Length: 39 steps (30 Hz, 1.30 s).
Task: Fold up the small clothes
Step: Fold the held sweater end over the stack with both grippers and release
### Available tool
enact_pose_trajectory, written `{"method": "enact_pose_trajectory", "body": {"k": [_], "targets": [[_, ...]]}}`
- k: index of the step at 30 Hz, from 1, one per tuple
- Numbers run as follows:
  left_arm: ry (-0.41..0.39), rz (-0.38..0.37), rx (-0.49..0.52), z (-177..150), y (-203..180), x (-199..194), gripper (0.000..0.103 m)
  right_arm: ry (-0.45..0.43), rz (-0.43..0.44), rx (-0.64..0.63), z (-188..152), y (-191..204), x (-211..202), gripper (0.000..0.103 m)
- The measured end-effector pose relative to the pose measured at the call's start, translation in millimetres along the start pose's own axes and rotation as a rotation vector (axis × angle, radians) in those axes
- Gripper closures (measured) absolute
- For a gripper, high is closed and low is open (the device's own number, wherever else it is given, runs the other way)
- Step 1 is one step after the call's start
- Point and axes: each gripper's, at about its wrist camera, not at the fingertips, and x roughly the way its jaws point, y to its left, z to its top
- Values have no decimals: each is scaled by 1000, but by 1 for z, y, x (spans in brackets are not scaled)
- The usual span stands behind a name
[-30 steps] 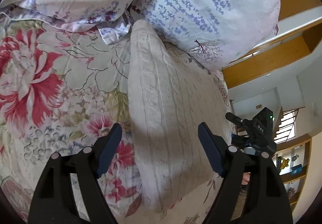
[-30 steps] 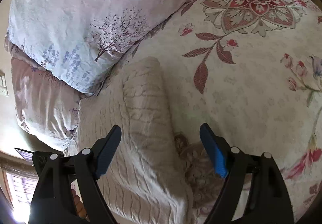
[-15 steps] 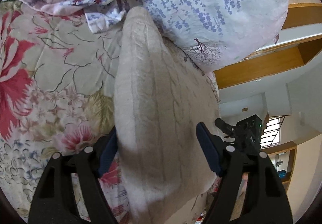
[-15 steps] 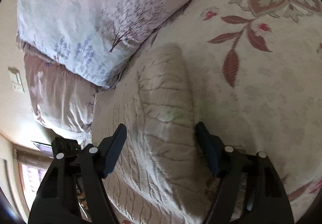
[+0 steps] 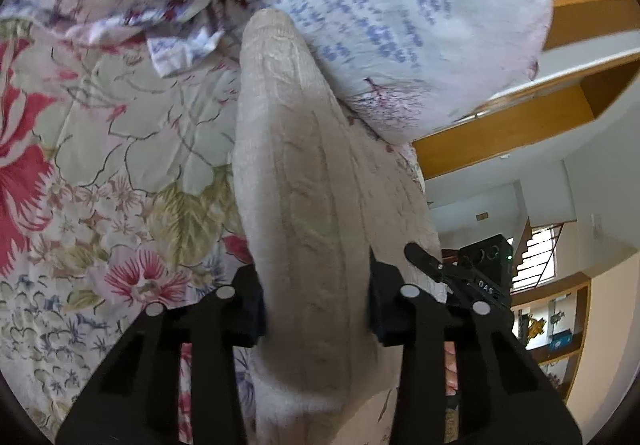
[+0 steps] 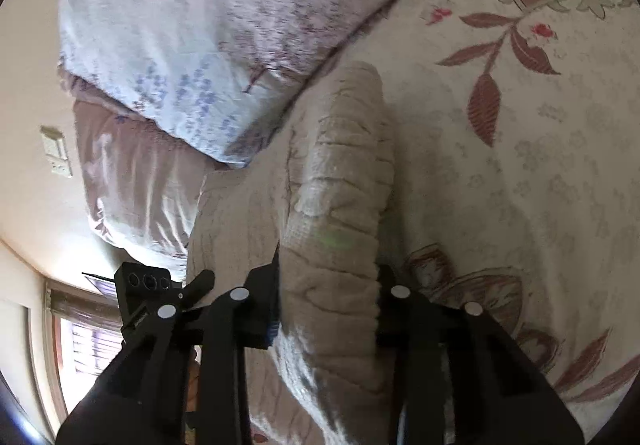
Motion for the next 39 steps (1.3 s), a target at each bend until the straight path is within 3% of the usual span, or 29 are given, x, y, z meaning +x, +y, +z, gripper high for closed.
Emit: {"method": "enact_pose_trajectory", "body": {"k": [5, 12, 18, 21, 24, 30, 34, 36, 37, 39], "targets": [[-3, -12, 37, -7, -9, -19, 67, -17, 24, -73, -15, 34, -6, 74], [-41, 6, 54, -23, 8, -91, 67, 9, 54, -179, -45, 86, 21, 75], [-95, 96, 3, -20, 56, -149, 65, 31, 13, -299, -71, 124, 78, 75], [-95, 168, -90, -16, 96, -149, 61, 101, -111, -261, -73, 113, 124, 72], [-108, 113, -146, -20, 116, -147, 58, 132, -72, -209, -65, 105, 122, 65], [-179, 200, -60, -31, 104, -172, 55, 63, -48, -179, -47, 104, 94, 62], [-299, 313, 110, -51, 70, -194, 55, 49, -46, -151, -32, 106, 104, 62], [-310, 323, 209, -62, 50, -195, 52, 47, -63, -175, -29, 109, 110, 71], [-303, 331, 246, -66, 42, -192, 51, 17, -86, -229, -29, 118, 111, 91], [-278, 371, 315, -74, 29, -183, 50, -51, -115, -309, -31, 133, 107, 93]]}}
